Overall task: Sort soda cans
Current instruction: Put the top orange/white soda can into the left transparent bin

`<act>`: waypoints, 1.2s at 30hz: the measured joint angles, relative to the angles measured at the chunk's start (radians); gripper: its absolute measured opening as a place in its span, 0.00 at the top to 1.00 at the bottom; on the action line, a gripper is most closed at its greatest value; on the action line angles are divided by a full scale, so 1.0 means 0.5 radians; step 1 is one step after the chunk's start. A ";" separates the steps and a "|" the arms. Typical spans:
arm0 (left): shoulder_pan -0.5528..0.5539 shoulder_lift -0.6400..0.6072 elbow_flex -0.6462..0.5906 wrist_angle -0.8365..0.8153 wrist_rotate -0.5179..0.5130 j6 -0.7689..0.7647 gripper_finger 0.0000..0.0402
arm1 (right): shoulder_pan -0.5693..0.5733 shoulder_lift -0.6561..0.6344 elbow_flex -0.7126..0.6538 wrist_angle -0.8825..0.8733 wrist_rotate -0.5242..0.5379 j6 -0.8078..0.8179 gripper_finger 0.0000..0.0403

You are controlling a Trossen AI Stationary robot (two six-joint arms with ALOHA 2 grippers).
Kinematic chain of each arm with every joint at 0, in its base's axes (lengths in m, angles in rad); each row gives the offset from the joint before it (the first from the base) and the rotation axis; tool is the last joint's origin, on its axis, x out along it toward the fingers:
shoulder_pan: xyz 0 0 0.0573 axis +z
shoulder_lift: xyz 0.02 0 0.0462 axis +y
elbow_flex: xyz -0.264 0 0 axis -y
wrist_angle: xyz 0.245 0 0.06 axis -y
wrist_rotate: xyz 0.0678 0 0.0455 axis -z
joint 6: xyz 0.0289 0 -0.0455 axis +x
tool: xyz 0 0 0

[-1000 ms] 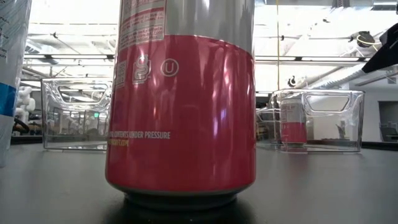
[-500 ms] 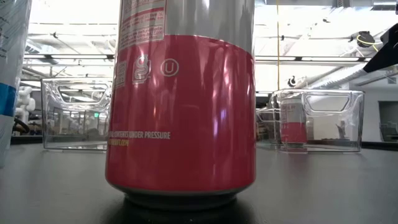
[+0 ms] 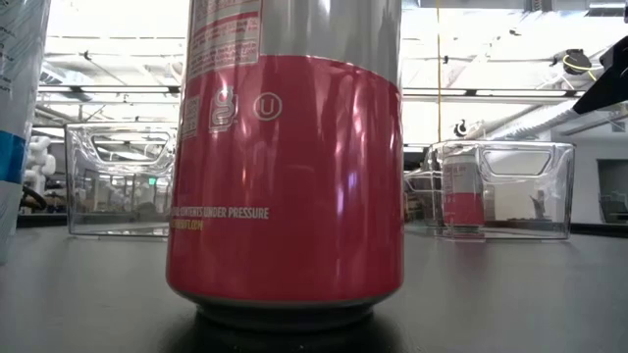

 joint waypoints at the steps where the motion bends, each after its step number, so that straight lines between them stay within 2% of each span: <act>1: -0.008 -0.004 0.000 -0.098 0.010 -0.056 0.04 | 0.000 0.000 0.000 0.000 -0.001 0.000 0.02; 6: -0.106 -0.006 0.000 -0.570 0.089 -0.302 0.04 | 0.000 0.001 0.000 0.000 0.000 0.000 0.02; 13: -0.326 -0.082 -0.002 -0.952 0.090 -0.681 0.04 | 0.000 0.001 0.000 0.000 0.000 -0.014 0.02; 22: -0.660 -0.494 -0.375 -0.941 0.071 -1.514 0.05 | 0.000 0.001 0.000 -0.002 0.009 -0.030 0.02; 26: -0.767 -0.649 -0.582 -0.879 0.151 -1.867 0.05 | -0.001 0.001 0.000 -0.002 0.009 -0.031 0.02; 32: -0.859 -0.732 -0.785 -0.725 0.303 -2.158 0.05 | -0.001 0.001 0.000 -0.001 0.009 -0.031 0.02; 36: -0.858 -0.708 -0.828 -0.599 0.379 -2.165 0.05 | -0.001 0.001 0.000 -0.001 0.009 -0.031 0.02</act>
